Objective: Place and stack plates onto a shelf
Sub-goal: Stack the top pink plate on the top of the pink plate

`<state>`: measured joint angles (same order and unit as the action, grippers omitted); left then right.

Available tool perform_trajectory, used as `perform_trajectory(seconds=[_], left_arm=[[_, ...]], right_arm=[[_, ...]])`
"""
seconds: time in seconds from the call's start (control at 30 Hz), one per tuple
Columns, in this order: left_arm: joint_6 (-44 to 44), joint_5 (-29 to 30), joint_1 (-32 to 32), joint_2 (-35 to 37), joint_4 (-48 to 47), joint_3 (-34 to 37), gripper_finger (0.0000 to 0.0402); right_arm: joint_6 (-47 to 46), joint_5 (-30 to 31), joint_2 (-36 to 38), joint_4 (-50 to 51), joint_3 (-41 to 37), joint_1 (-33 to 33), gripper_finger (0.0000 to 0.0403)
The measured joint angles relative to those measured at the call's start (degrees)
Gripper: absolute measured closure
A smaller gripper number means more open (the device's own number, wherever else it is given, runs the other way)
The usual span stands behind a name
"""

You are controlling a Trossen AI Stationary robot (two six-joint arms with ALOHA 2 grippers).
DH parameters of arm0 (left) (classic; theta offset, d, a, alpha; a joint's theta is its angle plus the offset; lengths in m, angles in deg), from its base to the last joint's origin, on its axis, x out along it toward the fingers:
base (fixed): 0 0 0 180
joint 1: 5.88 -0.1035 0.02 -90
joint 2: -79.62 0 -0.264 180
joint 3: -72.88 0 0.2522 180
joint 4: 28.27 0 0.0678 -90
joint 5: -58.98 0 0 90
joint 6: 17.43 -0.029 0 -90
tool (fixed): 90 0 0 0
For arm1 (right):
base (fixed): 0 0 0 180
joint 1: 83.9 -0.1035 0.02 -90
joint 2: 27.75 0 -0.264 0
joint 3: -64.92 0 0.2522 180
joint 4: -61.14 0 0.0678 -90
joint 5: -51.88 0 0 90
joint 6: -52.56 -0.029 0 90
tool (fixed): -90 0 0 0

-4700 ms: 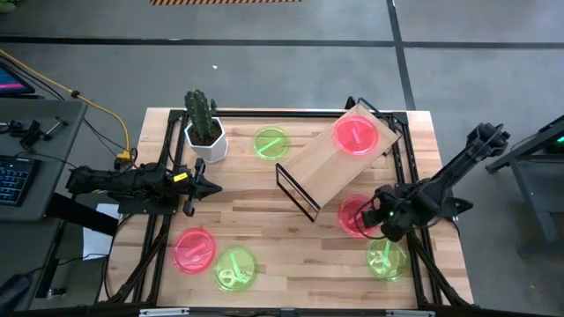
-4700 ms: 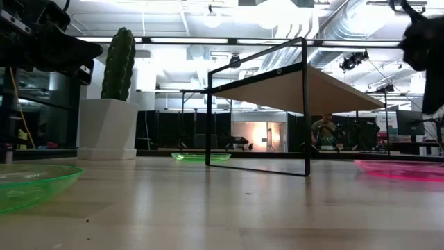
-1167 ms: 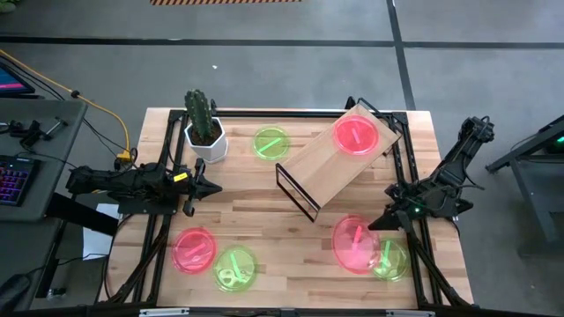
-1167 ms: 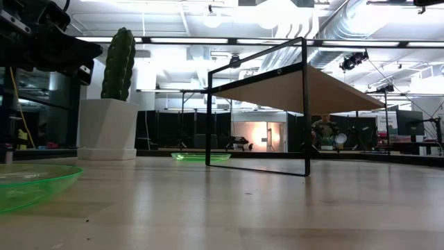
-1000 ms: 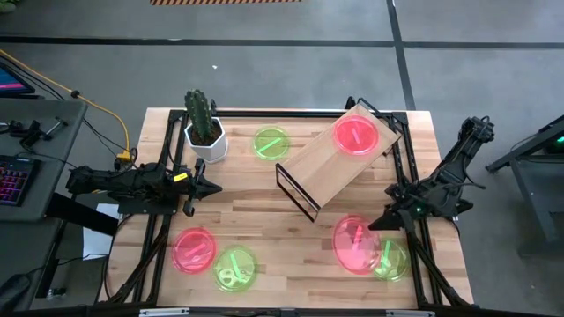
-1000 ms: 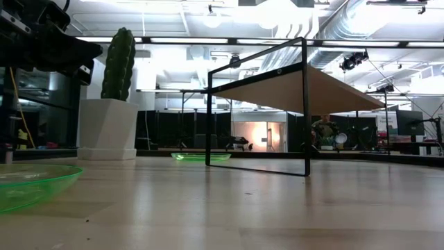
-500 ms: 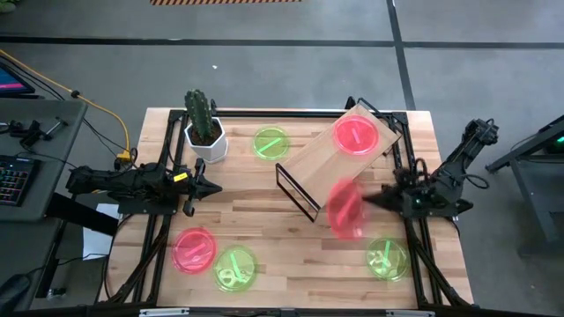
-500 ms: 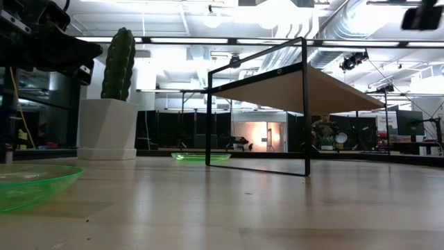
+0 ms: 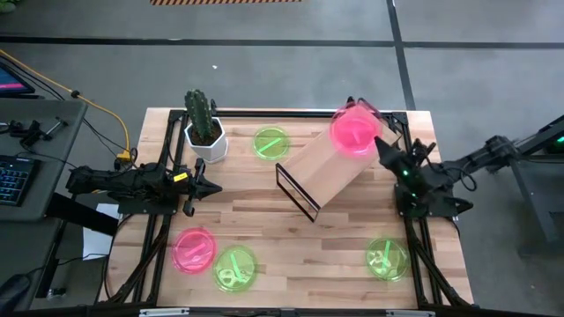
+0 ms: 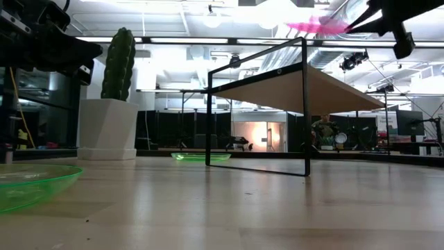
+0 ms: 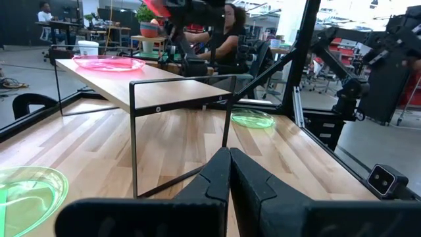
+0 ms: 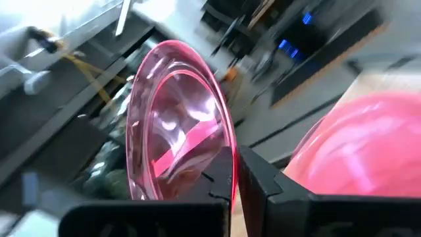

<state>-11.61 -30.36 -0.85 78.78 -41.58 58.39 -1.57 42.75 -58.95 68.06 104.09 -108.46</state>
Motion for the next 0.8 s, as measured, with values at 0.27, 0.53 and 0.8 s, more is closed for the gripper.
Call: perform_trajectory(seconds=[0.27, 0.53, 0.8], left_arm=[[0.0, 0.0, 0.0, 0.0, 0.0, 0.0, 0.0401], [0.0, 0.0, 0.0, 0.0, 0.0, 0.0, 0.0401], [0.0, 0.0, 0.0, 0.0, 0.0, 0.0, 0.0401]], right_arm=[[8.6, -1.5, -5.4, 2.3, 5.7, 10.5, 0.0403], [-9.3, -16.3, -13.2, 51.6, 26.6, 21.7, 0.0403], [-23.4, -27.7, -19.6, 75.3, 31.8, 28.9, 0.0403]])
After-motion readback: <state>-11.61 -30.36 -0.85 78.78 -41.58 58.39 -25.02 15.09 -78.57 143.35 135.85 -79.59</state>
